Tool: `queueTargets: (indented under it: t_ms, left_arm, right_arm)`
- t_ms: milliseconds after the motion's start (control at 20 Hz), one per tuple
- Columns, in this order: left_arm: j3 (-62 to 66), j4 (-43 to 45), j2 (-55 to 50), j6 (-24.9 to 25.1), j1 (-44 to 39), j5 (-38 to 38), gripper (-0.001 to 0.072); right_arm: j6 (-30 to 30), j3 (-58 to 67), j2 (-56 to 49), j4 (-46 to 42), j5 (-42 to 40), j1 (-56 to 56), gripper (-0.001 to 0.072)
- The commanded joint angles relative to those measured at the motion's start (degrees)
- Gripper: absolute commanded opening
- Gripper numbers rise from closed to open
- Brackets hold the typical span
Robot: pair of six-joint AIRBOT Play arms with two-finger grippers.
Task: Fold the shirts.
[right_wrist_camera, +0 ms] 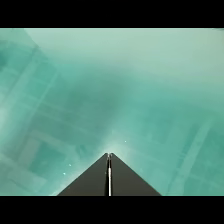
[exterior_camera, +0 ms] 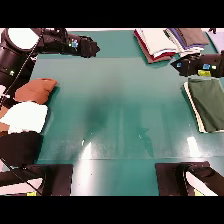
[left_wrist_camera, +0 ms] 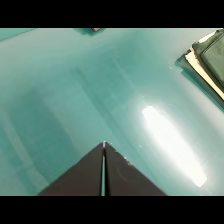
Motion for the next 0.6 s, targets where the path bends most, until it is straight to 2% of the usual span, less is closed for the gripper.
queueTargets:
  t_ms: [0,550]
  left_arm:
    - [0.02,0.0,0.0,0.02,0.02,0.15,0.0023]
    - [0.02,-0.52,0.0,-0.04,0.02,0.35,0.0023]
  right_arm:
    - [0.02,0.02,0.04,-0.04,-0.39,0.13,0.0019]
    - [0.02,0.02,0.04,-0.04,-0.55,0.13,0.0019]
